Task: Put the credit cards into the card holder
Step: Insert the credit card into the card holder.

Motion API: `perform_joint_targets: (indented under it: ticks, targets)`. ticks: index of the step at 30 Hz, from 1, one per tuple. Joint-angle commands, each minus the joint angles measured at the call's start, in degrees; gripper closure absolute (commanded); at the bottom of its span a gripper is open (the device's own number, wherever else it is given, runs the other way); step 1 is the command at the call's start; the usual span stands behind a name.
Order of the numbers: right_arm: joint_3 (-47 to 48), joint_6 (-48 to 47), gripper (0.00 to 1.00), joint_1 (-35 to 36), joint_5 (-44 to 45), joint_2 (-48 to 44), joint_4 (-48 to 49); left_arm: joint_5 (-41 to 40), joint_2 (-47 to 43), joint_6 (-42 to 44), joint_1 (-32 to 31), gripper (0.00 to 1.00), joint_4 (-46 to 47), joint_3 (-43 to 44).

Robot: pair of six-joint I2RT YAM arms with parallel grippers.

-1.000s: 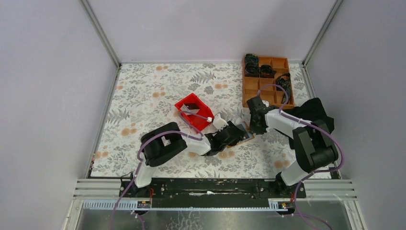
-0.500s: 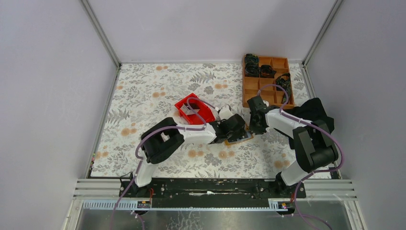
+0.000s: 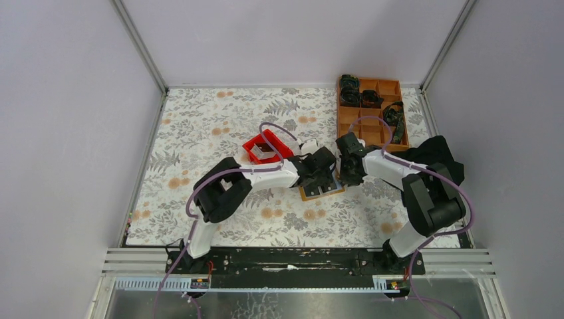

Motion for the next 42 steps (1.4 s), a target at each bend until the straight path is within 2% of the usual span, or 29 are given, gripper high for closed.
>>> perform_joint_targets:
  ticks: [1, 5, 13, 19, 30, 42]
  targets:
    - [0.9, 2.1, 0.71, 3.9, -0.6, 4.2, 0.1, -0.5, 0.7, 3.1, 1.5, 0.43, -6.0, -1.8]
    - [0.9, 3.1, 0.71, 5.5, -0.5, 5.6, 0.7, -1.6, -0.1, 3.2, 1.7, 0.47, -4.6, -2.4]
    - [1.3, 4.0, 0.70, 8.0, -0.6, 6.8, 0.8, -2.3, -4.2, 0.7, 1.9, 0.51, 5.2, -8.4]
    - [1.4, 4.5, 0.70, 9.6, -0.5, 7.1, 0.6, -1.2, -5.1, 0.5, 1.9, 0.53, 10.2, -8.9]
    - [2.7, 5.8, 0.70, 13.7, 0.2, 7.7, -0.1, 0.2, -6.2, -0.5, 1.7, 0.54, 12.9, -9.0]
    - [2.5, 7.1, 0.70, 14.3, 2.6, 5.0, -0.6, -0.8, -9.5, -0.6, 1.2, 0.55, 14.3, -12.0]
